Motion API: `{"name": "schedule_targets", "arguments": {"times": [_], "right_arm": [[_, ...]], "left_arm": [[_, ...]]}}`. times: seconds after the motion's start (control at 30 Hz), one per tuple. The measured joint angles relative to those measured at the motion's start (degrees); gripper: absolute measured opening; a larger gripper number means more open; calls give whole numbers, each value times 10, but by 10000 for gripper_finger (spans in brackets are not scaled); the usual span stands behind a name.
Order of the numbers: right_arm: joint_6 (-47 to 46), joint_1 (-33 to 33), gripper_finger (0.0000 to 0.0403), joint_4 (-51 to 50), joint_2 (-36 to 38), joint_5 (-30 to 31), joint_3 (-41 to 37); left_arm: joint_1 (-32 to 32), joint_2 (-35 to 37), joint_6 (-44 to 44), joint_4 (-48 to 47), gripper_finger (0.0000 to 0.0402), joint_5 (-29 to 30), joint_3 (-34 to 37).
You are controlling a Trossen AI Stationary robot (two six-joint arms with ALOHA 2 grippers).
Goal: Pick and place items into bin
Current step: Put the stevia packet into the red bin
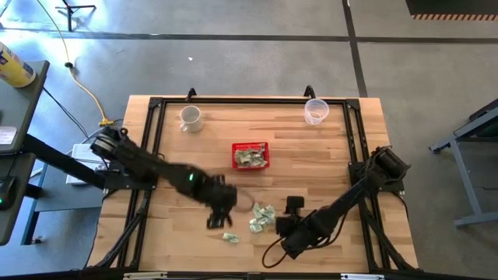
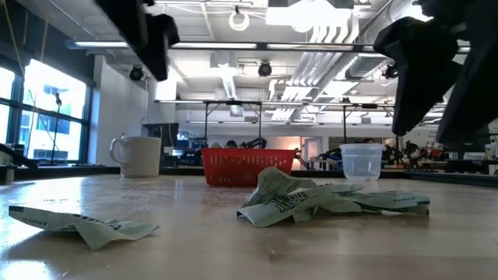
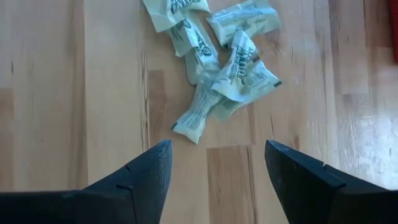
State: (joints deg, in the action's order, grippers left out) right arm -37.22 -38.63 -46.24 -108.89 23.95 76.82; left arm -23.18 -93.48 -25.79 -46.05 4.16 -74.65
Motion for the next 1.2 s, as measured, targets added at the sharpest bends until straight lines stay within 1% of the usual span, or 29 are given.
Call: {"name": "schedule_targets", "arguments": {"times": [0.1, 0.2, 0.33, 0.43, 0.5, 0.57, 0.63, 0.7, 0.77, 0.83, 0.93, 1.07, 1.17, 1.2], "right_arm": [[-1, 0, 248, -18, 0, -1, 0], [-15, -1, 248, -42, 0, -19, 0], [-28, -15, 248, -61, 4, -51, 0], [-28, -37, 248, -59, 5, -54, 0], [-28, -51, 248, -60, 5, -46, 0], [-28, -62, 248, -62, 5, -25, 0], [-28, -71, 248, -63, 5, 3, 0], [-34, -73, 248, -65, 5, 16, 0], [-48, -69, 248, -67, 5, 25, 0], [-62, -61, 248, -69, 5, 35, 0], [-83, -43, 248, -70, 5, 69, 0], [-152, -16, 248, -112, 20, 111, 6], [-197, -6, 248, -152, 54, 170, 9], [-212, -2, 248, -173, 66, 185, 9]], "left_arm": [[-51, -18, 0, 92, 302, 15, 53], [-77, -50, -2, 147, 307, 9, 80], [-101, -97, -4, 179, 323, -5, 84], [-116, -117, -4, 196, 334, -6, 68], [-120, -130, -4, 215, 339, -6, 56], [-124, -142, -4, 202, 341, -4, 51], [-124, -153, -7, 207, 339, 16, 47], [-124, -158, -10, 199, 329, 31, 46], [-117, -170, -10, 203, 311, 31, 45], [-110, -176, -7, 202, 284, 27, 46], [-98, -181, 9, 209, 228, 4, 45], [-73, -181, 16, 204, 128, -33, 45], [-50, -175, 36, 202, 41, -56, 46], [-42, -173, 46, 201, 25, -63, 45]]}}
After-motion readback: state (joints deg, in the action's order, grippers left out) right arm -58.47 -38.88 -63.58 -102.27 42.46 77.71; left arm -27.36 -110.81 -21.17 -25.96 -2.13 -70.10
